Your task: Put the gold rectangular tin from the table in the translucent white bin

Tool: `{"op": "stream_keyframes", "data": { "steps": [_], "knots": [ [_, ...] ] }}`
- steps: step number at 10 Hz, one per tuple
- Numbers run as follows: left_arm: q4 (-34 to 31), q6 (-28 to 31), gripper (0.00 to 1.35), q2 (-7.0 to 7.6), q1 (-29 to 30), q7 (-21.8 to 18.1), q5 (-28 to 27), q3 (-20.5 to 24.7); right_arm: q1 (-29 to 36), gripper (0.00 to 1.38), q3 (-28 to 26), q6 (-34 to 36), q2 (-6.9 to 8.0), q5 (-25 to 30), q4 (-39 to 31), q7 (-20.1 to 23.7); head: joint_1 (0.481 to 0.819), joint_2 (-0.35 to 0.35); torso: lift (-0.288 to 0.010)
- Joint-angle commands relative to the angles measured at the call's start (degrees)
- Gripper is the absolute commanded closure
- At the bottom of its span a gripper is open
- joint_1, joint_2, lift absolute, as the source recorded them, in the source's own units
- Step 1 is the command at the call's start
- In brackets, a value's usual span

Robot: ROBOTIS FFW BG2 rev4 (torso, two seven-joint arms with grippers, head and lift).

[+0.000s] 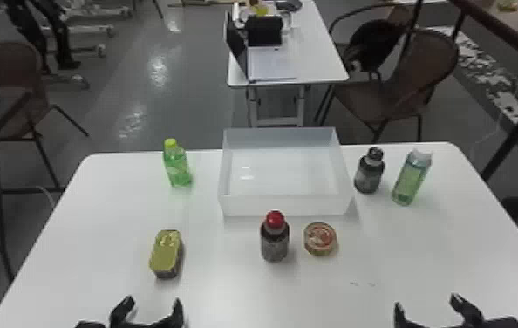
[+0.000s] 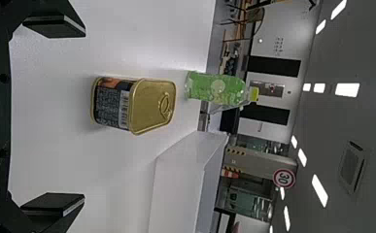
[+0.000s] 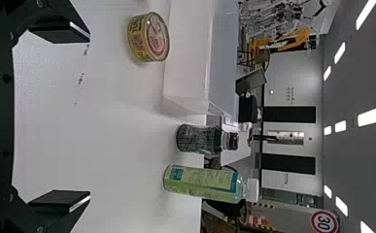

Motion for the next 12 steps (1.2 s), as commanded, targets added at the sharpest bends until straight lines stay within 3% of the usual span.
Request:
{"op": "stream_keyframes", "data": {
  "steps": [1, 4, 7, 12],
  "knots": [
    [1.8, 0.5, 0.11, -0.15, -2.4, 0.0, -0.4, -1.2, -0.3, 0.15, 0.0, 0.0, 0.00, -0.3, 0.2, 0.0, 0.695, 0.042, -0.031],
    [5.0, 0.8, 0.11, -0.15, -6.6, 0.0, -3.6, -0.8, -0.5, 0.15, 0.0, 0.0, 0.44, -0.7, 0.6, 0.1, 0.695, 0.007, -0.031],
    [8.0, 1.2, 0.11, -0.15, -10.0, 0.0, -6.8, 1.7, -0.9, 0.15, 0.0, 0.0, 0.97, -0.9, 1.3, 0.8, 0.695, 0.020, -0.031],
    [14.6, -0.2, 0.11, -0.15, -16.9, 0.0, -10.7, 1.7, -1.7, 0.15, 0.0, 0.0, 1.05, -1.6, 2.2, 1.9, 0.695, 0.021, -0.031]
  ]
}}
